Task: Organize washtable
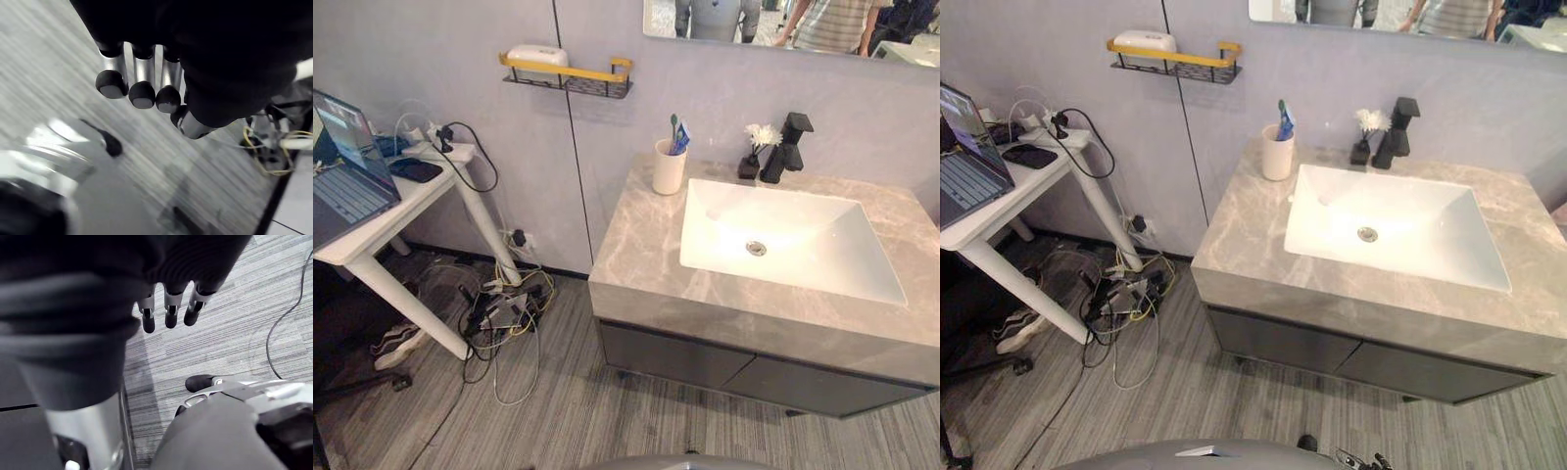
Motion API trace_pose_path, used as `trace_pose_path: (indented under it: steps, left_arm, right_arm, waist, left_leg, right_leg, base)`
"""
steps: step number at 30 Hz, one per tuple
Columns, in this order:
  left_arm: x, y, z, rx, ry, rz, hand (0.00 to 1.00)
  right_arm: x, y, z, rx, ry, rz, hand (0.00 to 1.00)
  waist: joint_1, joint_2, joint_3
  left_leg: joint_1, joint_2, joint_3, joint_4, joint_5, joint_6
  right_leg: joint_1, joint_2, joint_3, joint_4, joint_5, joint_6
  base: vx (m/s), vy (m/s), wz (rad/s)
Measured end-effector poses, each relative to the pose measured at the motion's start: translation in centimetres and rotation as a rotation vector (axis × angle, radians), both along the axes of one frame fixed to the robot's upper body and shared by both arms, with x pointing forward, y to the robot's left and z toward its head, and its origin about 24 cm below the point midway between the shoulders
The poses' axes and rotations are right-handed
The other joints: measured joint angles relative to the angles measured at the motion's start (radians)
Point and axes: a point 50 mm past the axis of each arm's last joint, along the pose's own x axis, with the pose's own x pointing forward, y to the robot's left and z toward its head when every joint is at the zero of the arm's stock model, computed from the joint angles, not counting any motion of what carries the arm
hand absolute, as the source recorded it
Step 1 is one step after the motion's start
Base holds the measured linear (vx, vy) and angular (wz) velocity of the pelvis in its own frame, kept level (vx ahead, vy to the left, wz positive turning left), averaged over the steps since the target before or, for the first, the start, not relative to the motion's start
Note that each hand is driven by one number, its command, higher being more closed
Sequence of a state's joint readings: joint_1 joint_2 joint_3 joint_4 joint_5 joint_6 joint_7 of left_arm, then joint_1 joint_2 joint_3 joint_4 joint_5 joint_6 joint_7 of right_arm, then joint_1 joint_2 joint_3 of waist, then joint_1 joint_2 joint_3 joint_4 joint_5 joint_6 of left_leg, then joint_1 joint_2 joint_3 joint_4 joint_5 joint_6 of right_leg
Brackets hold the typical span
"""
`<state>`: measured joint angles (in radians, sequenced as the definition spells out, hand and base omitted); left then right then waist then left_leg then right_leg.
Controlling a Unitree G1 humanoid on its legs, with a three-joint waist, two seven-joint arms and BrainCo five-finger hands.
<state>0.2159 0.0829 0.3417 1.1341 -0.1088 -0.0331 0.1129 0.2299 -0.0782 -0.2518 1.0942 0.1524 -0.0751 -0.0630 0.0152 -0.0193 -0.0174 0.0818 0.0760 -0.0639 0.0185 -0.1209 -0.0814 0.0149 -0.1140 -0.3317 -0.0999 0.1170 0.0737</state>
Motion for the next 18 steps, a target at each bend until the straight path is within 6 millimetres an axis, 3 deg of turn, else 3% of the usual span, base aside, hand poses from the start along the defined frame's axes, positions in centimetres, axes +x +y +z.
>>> trace_pose_path:
  steps: [1,13,16,18]
  left_arm:
    - [-0.1,0.1,0.0,0.0,0.009,-0.01,0.0]
    - [1.5,-0.2,0.1,-0.043,-0.062,-0.05,0.0]
    - [3.5,0.0,0.4,-0.03,-0.108,-0.116,0.0]
    - [5.5,0.3,0.8,-0.008,-0.148,-0.188,0.0]
  right_arm:
    - [0.1,0.1,0.0,-0.001,0.005,0.018,0.0]
    - [0.8,0.1,0.0,0.019,-0.013,0.021,0.0]
    - [3.2,0.0,0.3,0.009,-0.078,0.049,0.0]
    - [6.6,-0.1,1.3,-0.014,-0.184,0.145,0.0]
  waist:
    - [-0.001,-0.002,0.001]
    - [-0.009,-0.01,0.028]
    - [-0.008,-0.014,0.081]
    - [-0.007,-0.016,0.161]
  left_leg:
    - [0.007,-0.001,0.002,0.0,0.0,0.0]
    - [0.008,0.0,0.038,0.022,-0.03,0.004]
    - [-0.108,0.002,0.089,0.173,-0.085,0.016]
    - [-0.193,0.012,0.151,0.279,-0.122,0.026]
  right_leg:
    - [0.006,0.0,0.001,0.0,-0.001,0.001]
    - [-0.005,-0.002,0.036,0.0,-0.019,0.003]
    - [-0.077,0.0,0.086,0.008,0.007,0.022]
    - [-0.177,0.003,0.15,0.065,0.053,0.031]
  base:
    - [0.05,0.004,-0.03]
    - [-0.02,0.011,-0.1]
    - [-0.04,0.051,-0.58]
    - [-0.14,0.115,-0.8]
